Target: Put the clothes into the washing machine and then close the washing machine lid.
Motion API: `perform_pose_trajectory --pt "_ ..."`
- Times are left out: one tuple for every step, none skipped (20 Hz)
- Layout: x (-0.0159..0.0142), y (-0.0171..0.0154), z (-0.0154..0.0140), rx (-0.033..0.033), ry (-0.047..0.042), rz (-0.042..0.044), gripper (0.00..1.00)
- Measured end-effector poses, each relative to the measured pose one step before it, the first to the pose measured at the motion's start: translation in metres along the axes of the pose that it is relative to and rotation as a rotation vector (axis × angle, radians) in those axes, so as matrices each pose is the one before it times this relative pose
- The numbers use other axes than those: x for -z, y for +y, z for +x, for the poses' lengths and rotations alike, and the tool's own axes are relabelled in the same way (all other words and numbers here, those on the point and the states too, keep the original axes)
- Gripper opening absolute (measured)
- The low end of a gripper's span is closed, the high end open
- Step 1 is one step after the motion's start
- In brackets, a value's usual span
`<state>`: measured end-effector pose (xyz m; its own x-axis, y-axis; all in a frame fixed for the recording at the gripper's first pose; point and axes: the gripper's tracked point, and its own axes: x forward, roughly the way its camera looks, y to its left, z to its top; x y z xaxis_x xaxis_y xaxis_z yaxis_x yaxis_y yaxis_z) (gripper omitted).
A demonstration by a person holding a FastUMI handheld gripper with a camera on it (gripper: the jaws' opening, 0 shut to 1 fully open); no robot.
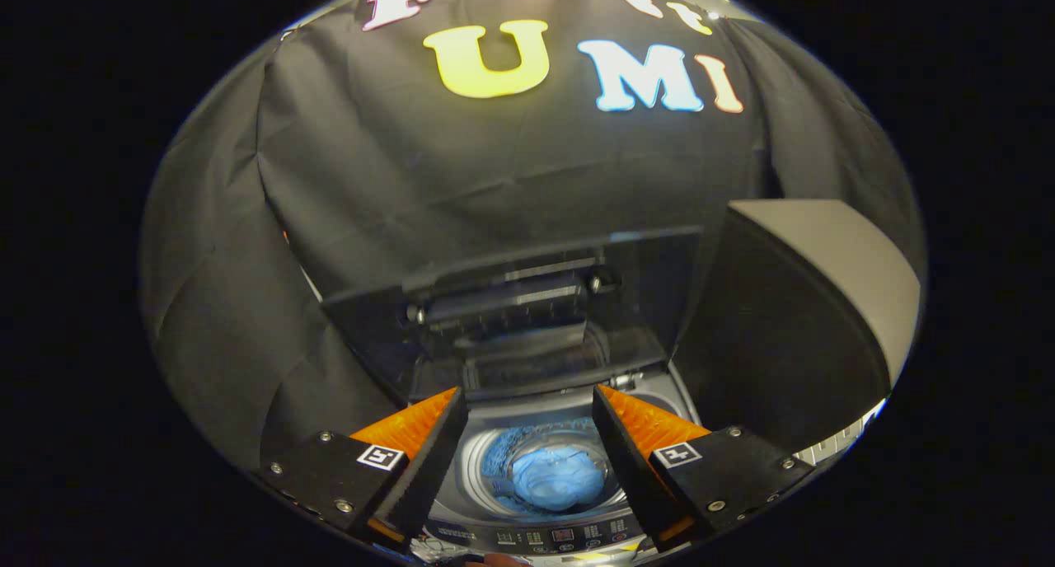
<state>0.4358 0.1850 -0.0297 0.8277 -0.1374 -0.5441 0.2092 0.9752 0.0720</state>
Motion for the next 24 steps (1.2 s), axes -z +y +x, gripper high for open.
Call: perform_pose_trajectory --pt "-0.01638 -0.00155 -0.00217 0.01362 -0.02221 -0.00756 0.94" --pt "-0.01419 0.00020 0.00089 0.00798 -0.01917 -0.00795 0.94" --pt "-0.01410 0.00050 0.00293 0.00502 -0.01648 -0.00385 0.94" --pt "-0.01216 0.00134 0.00415 0.00066 -0.01542 -0.00109 0.94" --pt "-0.01089 0.00257 0.00488 -0.00412 -0.01068 -0.00100 0.94" --pt "-0.00890 0.00267 0.00680 -0.00208 -0.00971 -0.00923 0.94" --pt "-0.00412 -0.00029 0.00908 0.00280 0.01124 -0.01667 0.94" --pt "-0.00501 -0.00065 0.00667 0.00816 0.01259 -0.02092 0.94" --pt "-0.00496 -0.00033 0.00969 0.00254 0.01107 -0.02078 0.94" --pt "-0.00417 0.00060 0.00981 -0.00424 0.00933 -0.01380 0.94" --pt "-0.00442 0.00206 0.00875 -0.00843 0.00282 -0.00538 0.94" --pt "-0.00223 0.00452 0.01141 -0.01540 0.00576 -0.00629 0.95" --pt "0.00077 -0.00012 0.00875 -0.00658 0.01977 -0.00976 0.94" --pt "0.00203 -0.00135 0.00970 -0.00230 0.02186 -0.01414 0.95" --pt "0.00188 -0.00046 0.00829 -0.00601 0.02062 -0.01609 0.95" --pt "0.00139 -0.00057 0.00788 -0.00732 0.01416 -0.01274 0.94" --pt "0.00108 0.00239 0.00568 -0.01590 0.00643 -0.00552 0.95" --pt "0.00296 0.00203 0.00550 -0.01017 0.00745 -0.00663 0.94" --pt "0.00384 0.00065 0.00455 -0.00371 0.01616 -0.01115 0.94" --pt "0.00594 0.00253 0.00332 -0.00360 0.01619 -0.01250 0.94" --pt "0.00339 0.00024 0.00226 -0.00244 0.00951 -0.01293 0.95" --pt "0.00412 0.00131 0.00069 -0.00618 0.00176 -0.00041 0.95" --pt "-0.00057 0.00085 0.00092 -0.00703 -0.00626 0.01948 0.95" --pt "0.00536 -0.00409 -0.00044 -0.00147 0.00283 0.02703 0.95"
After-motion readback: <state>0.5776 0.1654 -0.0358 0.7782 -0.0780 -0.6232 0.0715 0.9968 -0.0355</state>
